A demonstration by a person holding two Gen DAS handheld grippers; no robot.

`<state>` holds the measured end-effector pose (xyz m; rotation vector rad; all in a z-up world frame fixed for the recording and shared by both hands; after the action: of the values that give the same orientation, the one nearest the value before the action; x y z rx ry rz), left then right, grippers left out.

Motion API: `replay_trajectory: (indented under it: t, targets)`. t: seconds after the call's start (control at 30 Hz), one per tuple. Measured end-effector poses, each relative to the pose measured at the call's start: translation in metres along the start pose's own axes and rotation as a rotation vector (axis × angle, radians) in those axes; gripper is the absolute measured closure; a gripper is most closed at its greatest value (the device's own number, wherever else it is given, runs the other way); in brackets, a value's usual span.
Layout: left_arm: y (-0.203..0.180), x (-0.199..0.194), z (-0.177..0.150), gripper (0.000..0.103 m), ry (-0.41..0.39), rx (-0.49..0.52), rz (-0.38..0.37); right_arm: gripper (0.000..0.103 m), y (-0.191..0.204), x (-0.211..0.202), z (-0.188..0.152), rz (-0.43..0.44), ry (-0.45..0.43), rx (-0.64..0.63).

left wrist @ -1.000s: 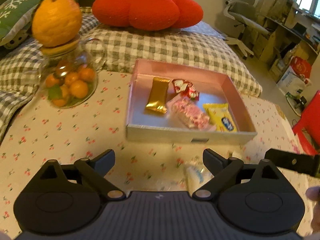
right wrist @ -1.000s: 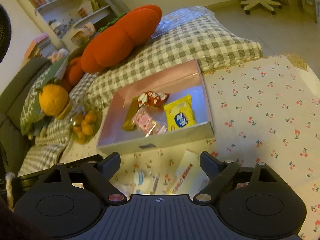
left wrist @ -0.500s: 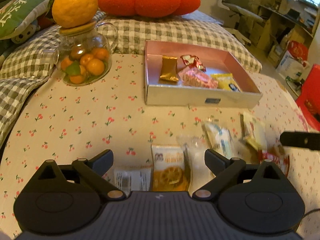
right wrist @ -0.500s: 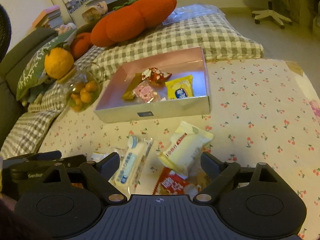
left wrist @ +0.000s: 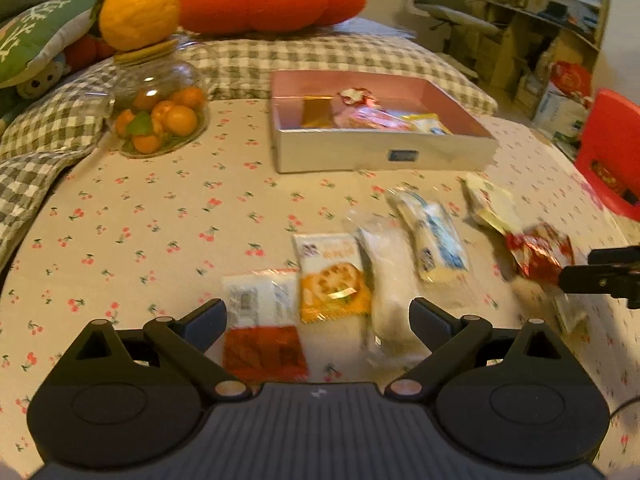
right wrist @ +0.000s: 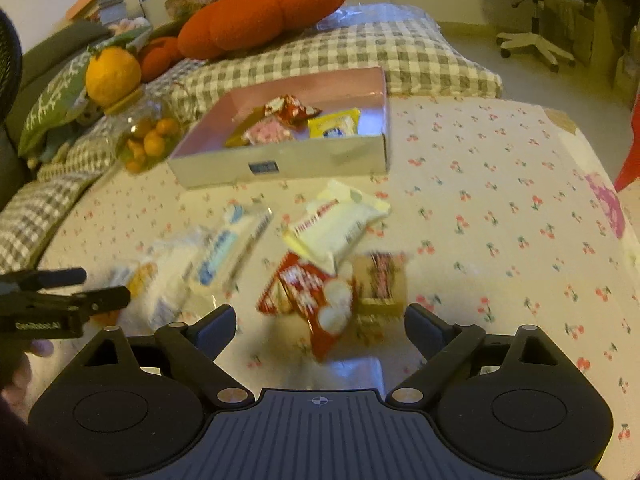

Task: Organize snacks
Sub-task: 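Move both tools back over the remaining snacks, then grasp the white translucent packet with the left gripper while the right grasps the silver foil packet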

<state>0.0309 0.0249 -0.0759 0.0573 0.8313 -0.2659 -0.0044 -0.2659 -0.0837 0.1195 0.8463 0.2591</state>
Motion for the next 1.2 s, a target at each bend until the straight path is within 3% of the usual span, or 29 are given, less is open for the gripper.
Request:
replay_trajectory:
  t: [0.13, 0.5, 0.67, 0.83, 1.2]
  targets:
    - [-0.012, 0.0, -0.009, 0.008, -0.022, 0.049, -0.017, 0.01, -0.005, -0.002, -0.016, -0.006, -0.014, -0.012]
    - [-0.034, 0.011, -0.015, 0.029, -0.039, 0.093, -0.074, 0.006, -0.006, 0.003, -0.044, -0.048, -0.039, -0.092]
    - [-0.038, 0.017, -0.016, 0.043, -0.039, 0.094, -0.07, 0.003, -0.001, 0.006, -0.05, -0.067, -0.041, -0.174]
    - [-0.044, 0.02, -0.014, 0.046, -0.049, 0.095, -0.057, 0.003, -0.001, 0.007, -0.05, -0.064, -0.045, -0.177]
    - [-0.047, 0.023, -0.011, 0.065, -0.063, 0.086, -0.036, 0.008, 0.002, 0.006, -0.051, -0.058, -0.067, -0.19]
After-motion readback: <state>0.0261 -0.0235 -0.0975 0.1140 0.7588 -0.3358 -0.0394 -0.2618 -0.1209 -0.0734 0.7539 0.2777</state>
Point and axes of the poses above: each gripper's, at about its wrist camera, not at the fingertips, and x roughly the way its jaws point, y to its left, z to its top, the point moved 4 cm from there along x, roughly the way its jaws point
